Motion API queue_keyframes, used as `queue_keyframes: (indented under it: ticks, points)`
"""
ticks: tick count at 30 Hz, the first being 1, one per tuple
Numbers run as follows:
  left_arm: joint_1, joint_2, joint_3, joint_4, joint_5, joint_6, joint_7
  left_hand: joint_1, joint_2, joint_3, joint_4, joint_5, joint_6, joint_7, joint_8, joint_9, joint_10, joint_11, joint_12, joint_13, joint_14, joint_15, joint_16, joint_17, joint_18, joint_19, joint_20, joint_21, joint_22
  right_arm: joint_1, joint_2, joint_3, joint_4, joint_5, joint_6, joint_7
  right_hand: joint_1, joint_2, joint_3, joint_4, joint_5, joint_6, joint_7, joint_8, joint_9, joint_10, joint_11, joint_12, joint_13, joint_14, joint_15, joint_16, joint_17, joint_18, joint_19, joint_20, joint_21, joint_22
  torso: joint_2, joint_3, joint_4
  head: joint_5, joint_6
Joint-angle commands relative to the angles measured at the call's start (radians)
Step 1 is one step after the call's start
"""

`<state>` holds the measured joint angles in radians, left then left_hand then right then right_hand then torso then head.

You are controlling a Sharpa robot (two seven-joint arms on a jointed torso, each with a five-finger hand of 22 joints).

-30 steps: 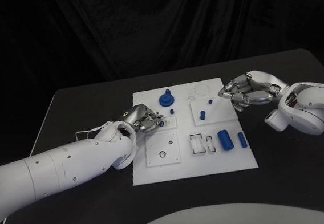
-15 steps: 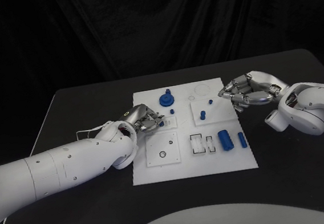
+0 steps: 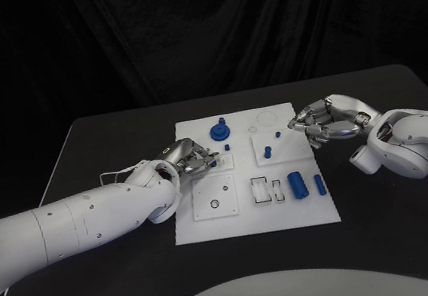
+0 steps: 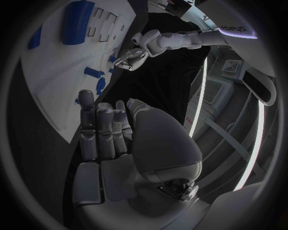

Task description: Assemble the parts on the task board

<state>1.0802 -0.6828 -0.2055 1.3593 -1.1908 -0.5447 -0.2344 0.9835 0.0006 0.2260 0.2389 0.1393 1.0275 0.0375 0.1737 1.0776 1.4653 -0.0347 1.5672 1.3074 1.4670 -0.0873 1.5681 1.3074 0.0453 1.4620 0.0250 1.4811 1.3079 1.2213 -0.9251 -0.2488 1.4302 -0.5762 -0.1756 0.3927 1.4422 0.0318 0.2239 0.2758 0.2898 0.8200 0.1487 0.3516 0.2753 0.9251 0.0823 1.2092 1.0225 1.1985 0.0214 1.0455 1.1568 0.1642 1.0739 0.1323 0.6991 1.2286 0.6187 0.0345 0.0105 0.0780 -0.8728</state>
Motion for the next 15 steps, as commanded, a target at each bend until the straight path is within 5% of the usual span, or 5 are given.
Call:
queue_keyframes:
  ticks: [1, 7, 11, 15]
  points:
    - [-0.011, 0.001, -0.006, -0.004, 0.001, 0.044, -0.018, -0.012, 0.003, -0.029, 0.020, -0.010, 0.001, 0.007, -0.006, -0.007, 0.105, 0.007, 0.004, 0.263, 0.104, 0.007, 0.003, 0.263, 0.000, -0.001, 0.008, -0.007, 0.082, -0.003, 0.000, 0.001, 0.000, 0.002, 0.014, -0.016, -0.003, -0.004, 0.002, 0.003, 0.004, -0.007, 0.001, 0.007, -0.002, -0.006, -0.002, -0.003, -0.001, -0.008, 0.002, -0.004, -0.001, 0.009, -0.008, -0.001, -0.004, -0.001, 0.000, -0.0002, -0.0010, 0.000, 0.000]
    - [-0.011, 0.000, -0.006, -0.006, 0.001, 0.046, -0.015, -0.021, 0.010, -0.058, 0.042, -0.016, 0.001, 0.007, -0.006, -0.002, 0.105, 0.007, 0.004, 0.263, 0.104, 0.007, 0.003, 0.263, 0.000, 0.000, 0.008, -0.007, 0.084, -0.003, -0.001, 0.001, 0.000, 0.002, 0.016, -0.017, -0.003, -0.004, 0.002, 0.003, 0.004, -0.007, 0.001, 0.007, -0.002, -0.006, -0.002, -0.003, -0.001, -0.008, 0.002, -0.004, -0.001, 0.009, -0.008, -0.001, -0.004, -0.001, -0.001, -0.0002, 0.0002, -0.001, 0.000]
    - [-0.011, -0.002, -0.006, -0.007, 0.001, 0.045, -0.003, -0.075, 0.047, -0.121, 0.053, -0.018, 0.006, 0.003, 0.010, 0.033, 0.105, 0.004, 0.004, 0.263, 0.104, 0.005, 0.003, 0.263, -0.001, 0.002, 0.007, -0.007, 0.087, -0.003, -0.001, 0.001, 0.000, 0.002, 0.017, -0.017, -0.004, -0.004, 0.002, 0.004, 0.004, -0.007, 0.001, 0.007, -0.002, -0.006, -0.001, -0.003, -0.002, -0.009, 0.002, -0.004, -0.002, 0.009, -0.009, -0.001, -0.006, -0.001, -0.001, -0.0001, 0.0001, 0.000, 0.000]
    - [-0.011, -0.003, -0.006, -0.010, 0.001, 0.046, 0.015, -0.087, 0.060, -0.154, 0.052, -0.022, 0.008, 0.000, 0.027, 0.067, 0.105, 0.002, 0.004, 0.263, 0.104, 0.003, 0.003, 0.263, -0.002, 0.005, 0.005, -0.005, 0.092, -0.004, -0.001, 0.001, -0.001, 0.002, 0.018, -0.016, -0.005, -0.003, 0.002, 0.004, 0.004, -0.007, 0.001, 0.007, -0.002, -0.007, -0.001, -0.003, -0.003, -0.009, 0.002, -0.004, -0.002, 0.009, -0.010, -0.001, -0.008, -0.002, -0.001, -0.0003, 0.0000, 0.000, 0.000]
